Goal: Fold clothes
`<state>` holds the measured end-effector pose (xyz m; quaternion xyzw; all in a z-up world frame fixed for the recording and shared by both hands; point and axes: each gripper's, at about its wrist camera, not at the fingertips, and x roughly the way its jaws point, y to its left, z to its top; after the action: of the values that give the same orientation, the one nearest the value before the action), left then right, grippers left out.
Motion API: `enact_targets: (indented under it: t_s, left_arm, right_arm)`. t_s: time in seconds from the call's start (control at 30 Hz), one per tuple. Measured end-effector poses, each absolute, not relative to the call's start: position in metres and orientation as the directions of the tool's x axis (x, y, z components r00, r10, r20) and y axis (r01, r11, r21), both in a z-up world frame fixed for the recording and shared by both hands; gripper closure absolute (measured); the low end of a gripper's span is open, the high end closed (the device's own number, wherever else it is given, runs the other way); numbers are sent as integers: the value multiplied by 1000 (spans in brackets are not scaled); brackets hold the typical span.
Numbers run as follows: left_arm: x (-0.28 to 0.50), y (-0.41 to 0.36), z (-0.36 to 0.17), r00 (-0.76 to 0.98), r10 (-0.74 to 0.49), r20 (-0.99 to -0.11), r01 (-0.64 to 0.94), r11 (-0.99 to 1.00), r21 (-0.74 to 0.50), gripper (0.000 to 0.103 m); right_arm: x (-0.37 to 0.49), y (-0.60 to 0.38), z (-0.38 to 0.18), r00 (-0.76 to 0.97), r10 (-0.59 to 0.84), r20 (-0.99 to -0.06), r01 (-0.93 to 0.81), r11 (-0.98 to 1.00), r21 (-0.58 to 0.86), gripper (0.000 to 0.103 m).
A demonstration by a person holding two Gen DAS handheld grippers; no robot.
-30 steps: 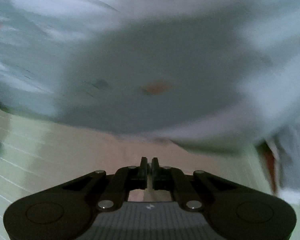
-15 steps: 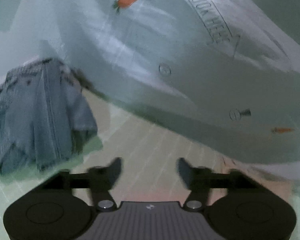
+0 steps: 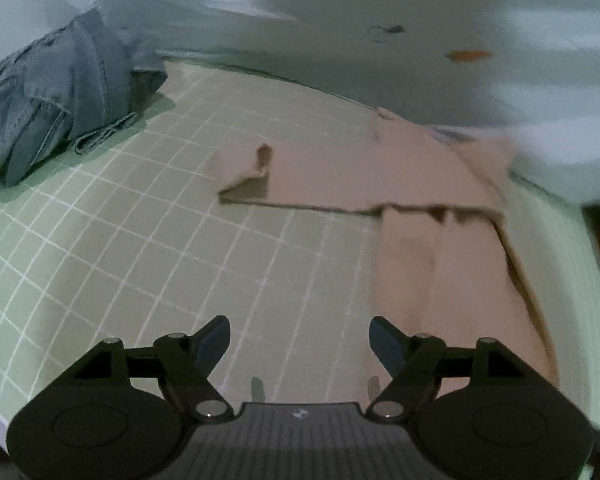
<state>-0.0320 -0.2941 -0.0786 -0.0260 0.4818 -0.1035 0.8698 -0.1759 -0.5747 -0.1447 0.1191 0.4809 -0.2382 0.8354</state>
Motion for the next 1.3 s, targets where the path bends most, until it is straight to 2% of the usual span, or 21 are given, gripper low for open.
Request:
enact_targets:
  t_s: [0.03, 0.07, 0.13, 0.23, 0.47, 0.6, 0.73, 0.83, 0.9, 0.97, 1.07, 1.13, 1.3]
  left_arm:
    - [-40, -294, -76, 519, -207, -829, 170, 976, -136, 25]
    - [-46, -294, -74, 529, -204, -824, 177, 976, -127, 25]
    - [-56, -291, -69, 549, -196, -812, 189, 976, -108, 25]
    - [-62, -283, -64, 569, -185, -801, 182, 979, -97, 25]
    - [-66, -258, -55, 569, -187, -801, 160, 980, -115, 25]
    - [-67, -245, -50, 568, -186, -802, 160, 981, -114, 25]
    - [-69, -233, -48, 572, -168, -803, 146, 984, -102, 25]
    - [-72, -223, -47, 574, -145, -806, 124, 988, -89, 25]
    - [-75, -216, -47, 575, -133, -807, 107, 990, -87, 25]
    - [-76, -209, -47, 573, -121, -810, 87, 992, -87, 24]
    - [-78, -204, -48, 571, -110, -814, 65, 994, -89, 24]
    - [-78, -202, -47, 572, -104, -814, 56, 995, -88, 24]
    - [-77, -205, -46, 577, -98, -811, 56, 995, -81, 22]
  right_arm:
    - [-176, -575, -145, 429, -278, -859, 506, 862, -26, 34]
    - [-176, -575, -146, 433, -271, -859, 497, 868, -23, 50]
    - [-176, -575, -147, 448, -248, -859, 478, 879, -5, 66]
    - [-175, -573, -145, 470, -216, -856, 452, 892, 23, 96]
    - [-183, -531, -101, 569, -239, -787, 351, 936, -30, 98]
    - [-174, -484, -83, 621, -190, -761, 225, 973, -59, 98]
    - [-151, -446, -107, 586, -110, -803, 128, 991, -42, 97]
    - [-143, -446, -128, 536, -54, -843, 164, 986, 41, 96]
    - [-146, -449, -129, 532, -33, -846, 184, 980, 77, 92]
    - [-149, -453, -129, 531, -12, -848, 205, 972, 114, 78]
    - [-158, -468, -114, 585, -29, -811, 277, 947, 165, 69]
    - [-164, -479, -108, 597, -83, -798, 348, 923, 165, 69]
    - [-159, -488, -124, 530, -135, -837, 407, 907, 112, 69]
